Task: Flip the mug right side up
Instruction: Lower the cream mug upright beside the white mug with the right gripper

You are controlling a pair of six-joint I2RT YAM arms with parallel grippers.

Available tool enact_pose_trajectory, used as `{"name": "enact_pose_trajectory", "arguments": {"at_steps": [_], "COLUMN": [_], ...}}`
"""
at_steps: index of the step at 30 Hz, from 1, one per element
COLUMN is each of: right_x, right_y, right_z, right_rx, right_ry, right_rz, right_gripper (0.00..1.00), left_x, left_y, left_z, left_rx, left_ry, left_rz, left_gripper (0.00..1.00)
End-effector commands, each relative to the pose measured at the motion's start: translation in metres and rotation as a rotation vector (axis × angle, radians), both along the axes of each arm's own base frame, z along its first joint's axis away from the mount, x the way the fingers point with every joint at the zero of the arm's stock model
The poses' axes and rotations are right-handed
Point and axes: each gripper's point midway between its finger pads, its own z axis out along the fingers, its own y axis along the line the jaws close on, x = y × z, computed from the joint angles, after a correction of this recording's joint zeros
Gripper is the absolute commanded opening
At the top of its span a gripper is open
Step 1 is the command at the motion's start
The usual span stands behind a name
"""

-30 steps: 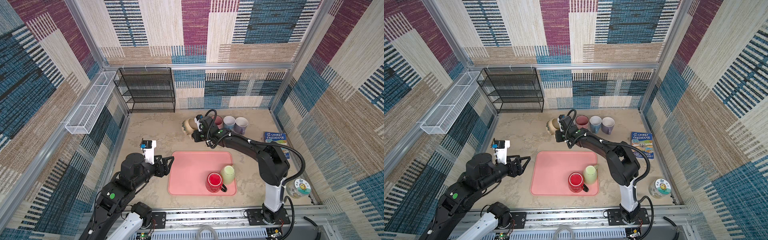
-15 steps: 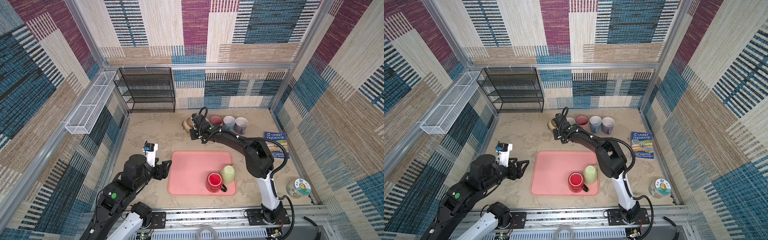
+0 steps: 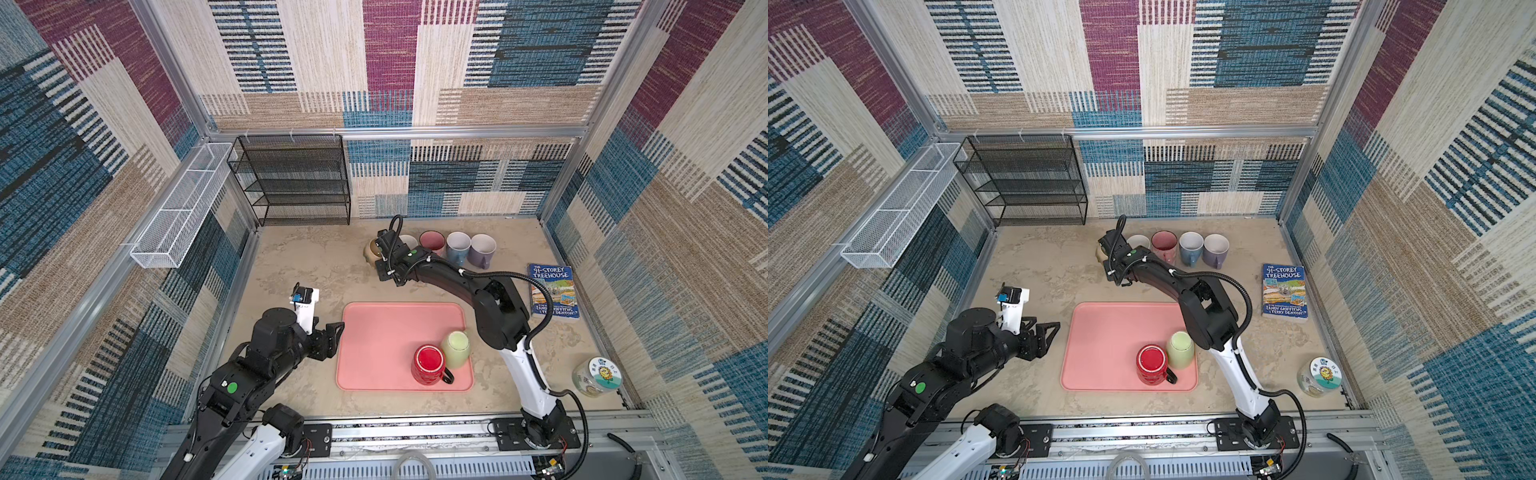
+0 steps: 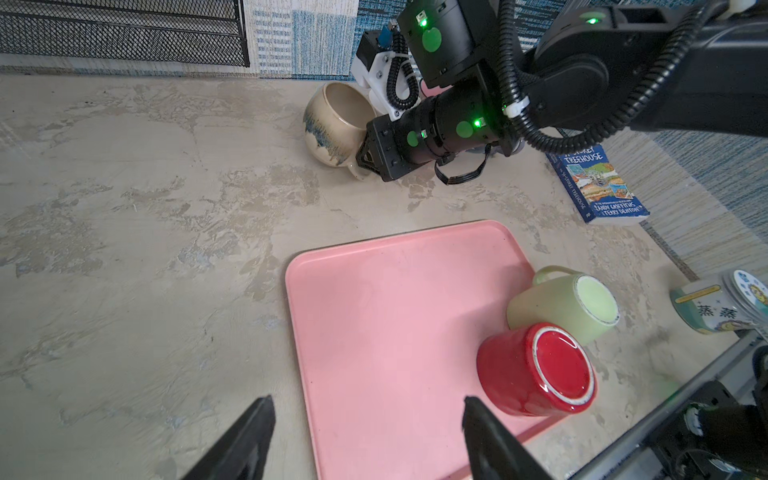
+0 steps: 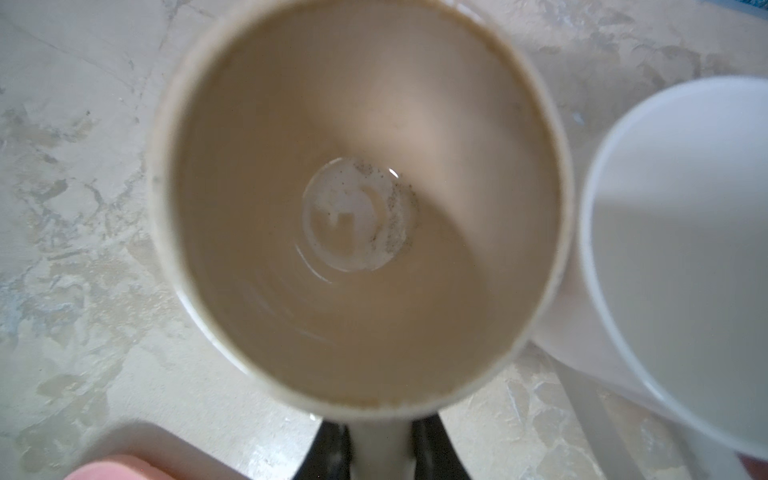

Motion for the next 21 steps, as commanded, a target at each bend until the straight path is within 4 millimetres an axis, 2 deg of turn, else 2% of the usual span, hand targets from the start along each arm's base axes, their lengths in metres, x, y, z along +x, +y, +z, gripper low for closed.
{"name": "enact_pose_trajectory", "arguments": {"at_steps": [1,13,21], "right_x": [0.0120,0.0127,0.0120], "right_y": [0.0008,-0.0005,-0.0010], "right_z": [0.0087,-0.0008,0.0024], "right_rx": [-0.005,-0.046,-0.062], "right_ry": [-0.060,-0.049,-0.059], "right_rz": [-0.020,-0.018,-0.015], "right_gripper": [0.00,0.00,0.16], "left_x": [0.0007,0.0029,0.0032], "left_y": [-0.0034,-0.0011,-0.0008], "left_z": [0.0010,-0.0008,-0.0011], "left_rx": [0.014,0.021,0.021], "left_ry": [-0.016,-0.010,-0.008], "left_rz": [-0.031,-0.019,-0.017], "left_gripper": [0.76,0.76,0.76]}}
